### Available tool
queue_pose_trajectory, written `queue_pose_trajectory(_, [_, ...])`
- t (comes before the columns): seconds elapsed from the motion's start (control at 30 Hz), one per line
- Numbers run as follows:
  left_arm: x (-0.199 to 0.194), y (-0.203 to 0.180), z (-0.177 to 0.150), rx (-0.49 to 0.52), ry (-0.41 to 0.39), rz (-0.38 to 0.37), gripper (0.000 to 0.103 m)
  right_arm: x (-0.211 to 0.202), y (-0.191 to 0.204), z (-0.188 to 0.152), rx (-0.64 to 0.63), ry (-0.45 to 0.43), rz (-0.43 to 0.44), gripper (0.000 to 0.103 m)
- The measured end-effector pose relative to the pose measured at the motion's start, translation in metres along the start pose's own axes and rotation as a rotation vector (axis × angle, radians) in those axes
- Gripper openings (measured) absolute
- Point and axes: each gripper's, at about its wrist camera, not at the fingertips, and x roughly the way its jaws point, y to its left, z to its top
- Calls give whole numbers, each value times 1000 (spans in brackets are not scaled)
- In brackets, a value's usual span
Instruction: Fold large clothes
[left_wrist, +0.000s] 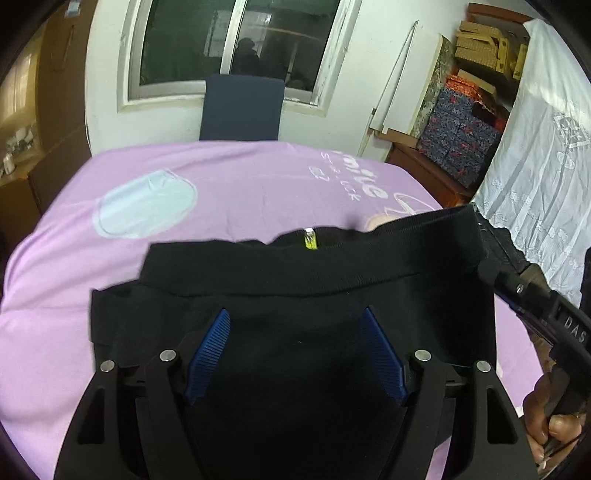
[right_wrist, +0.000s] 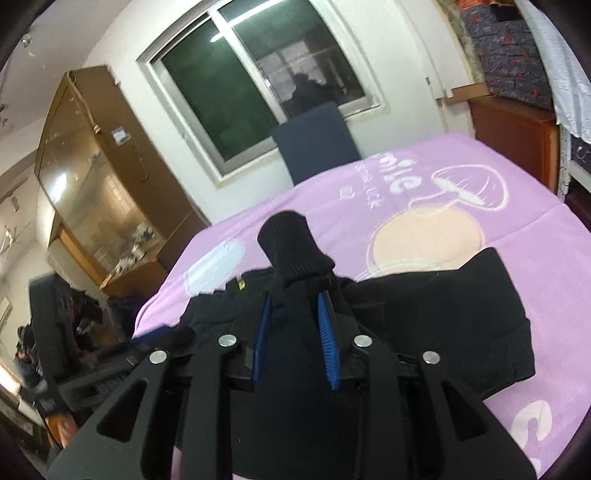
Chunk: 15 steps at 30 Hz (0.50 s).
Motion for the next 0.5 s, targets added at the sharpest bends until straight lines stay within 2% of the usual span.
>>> queue_pose_trajectory(0.23, [4, 17, -11, -91, -20, 33, 75, -4, -1, -7, -16, -34, 14, 26])
queue_pose_trajectory(0.3, [9, 19, -18, -97, -15, 65, 78, -6, 5, -12, -40, -40, -5, 26])
queue_pose_trajectory(0.37, [31, 20, -25, -88, 48, 95, 84, -4, 11, -15, -58, -20, 24, 30])
queue_pose_trajectory(0.4, [45, 23, -32, -87, 65, 103, 86, -1, 14, -17, -68, -3, 36, 36])
queue_pose_trajectory(0.47, [49, 19, -40, -58, 20, 144, 88, 11, 17, -29, -69, 57, 49, 36])
queue_pose_trajectory(0.5, [51, 18, -40, -51, 24, 157, 89, 20, 16, -35, -64, 99, 50, 36])
